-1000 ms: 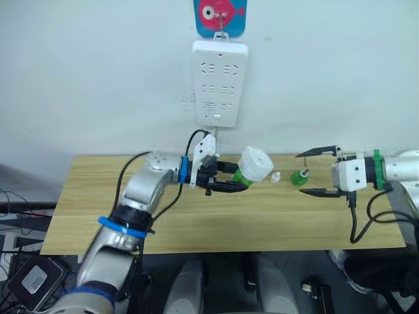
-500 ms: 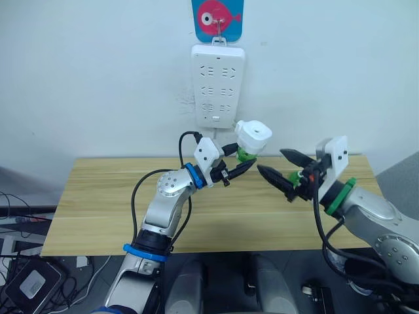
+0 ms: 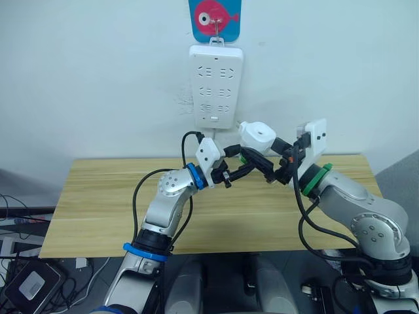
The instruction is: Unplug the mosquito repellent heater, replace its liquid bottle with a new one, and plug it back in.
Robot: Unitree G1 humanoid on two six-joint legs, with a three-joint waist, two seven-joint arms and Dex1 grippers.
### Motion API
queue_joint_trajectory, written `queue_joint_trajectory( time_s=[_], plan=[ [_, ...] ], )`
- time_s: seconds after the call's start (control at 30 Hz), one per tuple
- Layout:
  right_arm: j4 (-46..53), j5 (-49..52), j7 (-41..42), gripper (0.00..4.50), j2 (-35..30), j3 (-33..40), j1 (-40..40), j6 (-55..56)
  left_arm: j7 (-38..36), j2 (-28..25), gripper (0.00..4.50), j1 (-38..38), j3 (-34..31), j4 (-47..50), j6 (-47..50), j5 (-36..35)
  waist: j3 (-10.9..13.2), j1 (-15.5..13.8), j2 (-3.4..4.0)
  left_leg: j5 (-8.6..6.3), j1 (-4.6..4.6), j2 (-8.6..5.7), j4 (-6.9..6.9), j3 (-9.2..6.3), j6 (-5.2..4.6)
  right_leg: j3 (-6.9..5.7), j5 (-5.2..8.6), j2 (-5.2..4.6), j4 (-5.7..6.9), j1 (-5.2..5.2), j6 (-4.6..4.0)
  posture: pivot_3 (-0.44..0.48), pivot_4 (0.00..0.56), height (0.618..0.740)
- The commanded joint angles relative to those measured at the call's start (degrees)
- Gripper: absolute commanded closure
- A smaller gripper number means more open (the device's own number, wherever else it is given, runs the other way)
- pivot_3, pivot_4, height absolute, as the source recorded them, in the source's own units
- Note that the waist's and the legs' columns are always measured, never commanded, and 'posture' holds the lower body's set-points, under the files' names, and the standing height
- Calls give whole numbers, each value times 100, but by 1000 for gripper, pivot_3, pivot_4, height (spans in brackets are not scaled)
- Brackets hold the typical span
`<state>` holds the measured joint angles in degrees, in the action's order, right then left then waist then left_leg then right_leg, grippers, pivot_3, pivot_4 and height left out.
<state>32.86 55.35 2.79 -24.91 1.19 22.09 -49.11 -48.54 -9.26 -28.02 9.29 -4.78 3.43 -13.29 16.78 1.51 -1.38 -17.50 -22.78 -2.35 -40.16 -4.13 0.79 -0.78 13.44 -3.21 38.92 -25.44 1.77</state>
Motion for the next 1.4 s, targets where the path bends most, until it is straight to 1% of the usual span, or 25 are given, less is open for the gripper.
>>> queue_joint_trajectory(
  time_s=[0.03,0.07,0.17,0.2,0.27,0.43,0.5,0.6,0.67,0.8,0.9,1.0,1.1,1.2,1.4],
  plan=[
    [98,82,-11,0,70,188,82,-9,-40,6,2278,-73,29,216,-107,-104,0,2,0,0,0,0,0,0,0,0,0,0,0,0,0,-40,244,740],
    [99,72,-11,0,85,196,84,-13,-37,2,2278,-83,21,196,-118,-104,-1,4,1,0,0,0,0,0,0,0,0,0,0,0,0,-40,244,740],
    [96,135,-99,547,243,269,93,25,-38,1,2278,-108,14,160,-133,-107,-1,6,1,0,0,0,0,0,0,0,0,1,0,0,0,-41,243,740],
    [87,174,-144,922,325,307,103,39,-43,1,2278,-109,17,152,-138,-107,-2,6,1,0,0,0,0,0,0,1,0,1,0,-1,0,-42,242,740],
    [82,186,-180,1519,426,351,120,38,-59,-4,2278,-100,32,146,-153,-105,-3,8,2,0,0,0,0,0,0,1,0,1,1,-1,0,-42,242,740],
    [97,53,-135,1516,470,323,101,34,-53,3,2278,-69,59,175,-151,-100,-6,11,3,0,0,0,0,0,0,1,0,2,1,-2,0,-39,241,740],
    [108,-68,-51,1516,410,277,79,69,-113,-32,1541,-34,76,249,-89,-140,-6,11,4,0,0,0,0,0,0,1,0,2,1,-2,0,-35,237,740],
    [75,-375,157,1516,263,210,12,194,-195,-156,701,-34,20,340,40,-212,-8,10,4,0,-1,0,0,0,0,1,0,3,2,-2,0,-30,237,740],
    [47,-586,328,1516,192,218,-99,324,-158,-278,19,-45,-82,392,99,-225,-12,12,5,0,-1,0,1,1,0,2,0,3,2,-3,0,-26,230,740],
    [73,-1018,793,1516,-10,233,-484,697,-34,-696,0,66,-389,703,417,-345,-43,12,3,0,0,1,6,0,0,1,0,4,2,-5,0,-26,220,740],
    [161,-1359,1081,1516,-217,233,-856,926,319,-1021,0,246,-753,1060,687,-344,-56,11,5,0,1,1,9,1,0,4,0,4,1,-6,0,-22,211,740],
    [247,-1533,1216,1516,-262,281,-1147,1088,669,-1167,0,376,-1097,1430,835,-398,-82,8,3,0,1,1,10,0,0,3,0,4,-1,-6,0,-17,208,740],
    [278,-1606,1211,1516,-178,355,-1256,1177,1115,-1216,0,346,-1429,1618,822,-307,-97,2,2,1,1,1,9,1,2,6,0,3,0,-5,0,-12,203,740],
    [228,-1695,1164,1516,-46,351,-1166,1253,1440,-1246,0,147,-1656,1459,791,-258,-150,-8,4,1,4,1,9,1,2,4,0,3,0,-5,0,3,198,740],
    [177,-1727,1099,1516,155,310,-943,1188,1289,-1211,0,-315,-1423,733,531,-188,-220,-17,1,1,4,-3,11,1,2,4,0,4,-1,-5,0,3,190,740]
  ],
)
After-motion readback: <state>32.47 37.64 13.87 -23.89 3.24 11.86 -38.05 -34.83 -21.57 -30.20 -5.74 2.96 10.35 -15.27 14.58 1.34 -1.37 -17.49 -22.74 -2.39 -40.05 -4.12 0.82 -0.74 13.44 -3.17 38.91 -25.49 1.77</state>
